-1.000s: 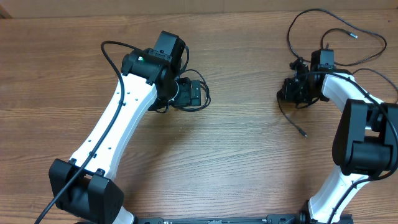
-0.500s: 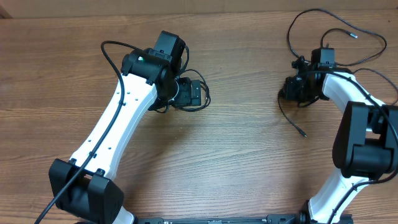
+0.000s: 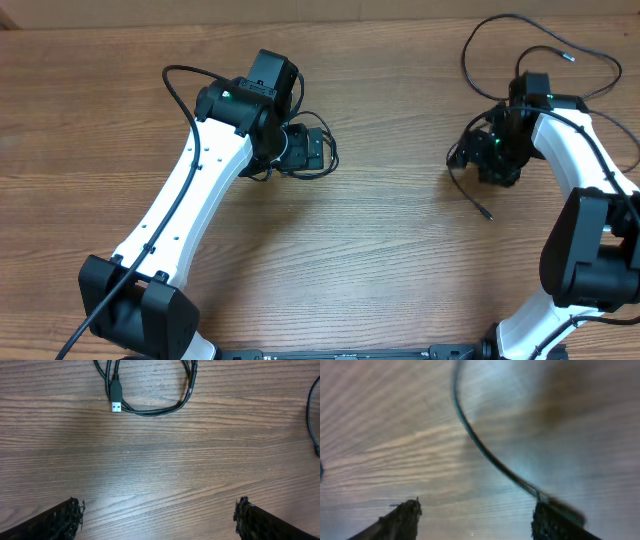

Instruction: Untangle cables

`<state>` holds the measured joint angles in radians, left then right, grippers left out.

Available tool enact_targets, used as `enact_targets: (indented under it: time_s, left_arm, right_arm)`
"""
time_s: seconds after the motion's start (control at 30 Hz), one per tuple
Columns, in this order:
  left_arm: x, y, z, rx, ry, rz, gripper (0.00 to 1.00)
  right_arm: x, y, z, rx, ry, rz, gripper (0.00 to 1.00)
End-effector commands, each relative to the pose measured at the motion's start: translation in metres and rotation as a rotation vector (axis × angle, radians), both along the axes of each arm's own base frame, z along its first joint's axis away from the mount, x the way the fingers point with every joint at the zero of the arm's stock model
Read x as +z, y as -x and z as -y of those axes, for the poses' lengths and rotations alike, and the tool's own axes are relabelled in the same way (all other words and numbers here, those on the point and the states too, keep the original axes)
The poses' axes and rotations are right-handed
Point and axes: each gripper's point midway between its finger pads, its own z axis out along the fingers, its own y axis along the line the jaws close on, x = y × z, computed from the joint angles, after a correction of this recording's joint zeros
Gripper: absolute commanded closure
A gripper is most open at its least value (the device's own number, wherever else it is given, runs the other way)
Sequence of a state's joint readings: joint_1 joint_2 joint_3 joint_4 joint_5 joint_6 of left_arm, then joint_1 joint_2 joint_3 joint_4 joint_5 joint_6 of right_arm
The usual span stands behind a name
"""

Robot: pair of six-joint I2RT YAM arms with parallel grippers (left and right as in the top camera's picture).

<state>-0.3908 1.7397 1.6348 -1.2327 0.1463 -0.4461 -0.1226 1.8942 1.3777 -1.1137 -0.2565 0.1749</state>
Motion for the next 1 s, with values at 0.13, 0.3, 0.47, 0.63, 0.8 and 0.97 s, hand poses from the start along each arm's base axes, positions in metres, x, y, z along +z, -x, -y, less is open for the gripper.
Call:
enact_targets:
  time_s: [0.13, 0.3, 0.47, 0.63, 0.8, 0.97]
  left_arm:
    - [-0.002, 0.000, 0.003, -0.009, 0.005, -0.005, 0.00]
    - [-0.002, 0.000, 0.003, -0.009, 0.005, -0.006, 0.00]
    - [-0.002, 0.000, 0.003, -0.009, 0.008, -0.006, 0.00]
    - [-0.002, 0.000, 0.003, -0.009, 0.008, -0.007, 0.01]
    - [-0.002, 0.000, 0.003, -0.009, 0.008, -0.006, 0.01]
    - [-0.002, 0.000, 0.003, -0.009, 0.008, -0.006, 0.00]
  right_arm:
    - [0.009, 0.017, 0.013, -0.184, 0.091, -0.101, 0.00]
    - [0.005, 0.024, 0.030, -0.339, 0.182, -0.149, 0.00]
    - [-0.005, 0.037, 0.016, -0.336, 0.113, -0.203, 0.01]
    - [-0.021, 0.047, 0.016, -0.406, 0.126, -0.232, 0.10]
    - [-0.028, 0.044, 0.015, -0.519, 0.120, -0.236, 0.14]
    - [-0.030, 0.041, 0.016, -0.520, 0.119, -0.222, 0.23]
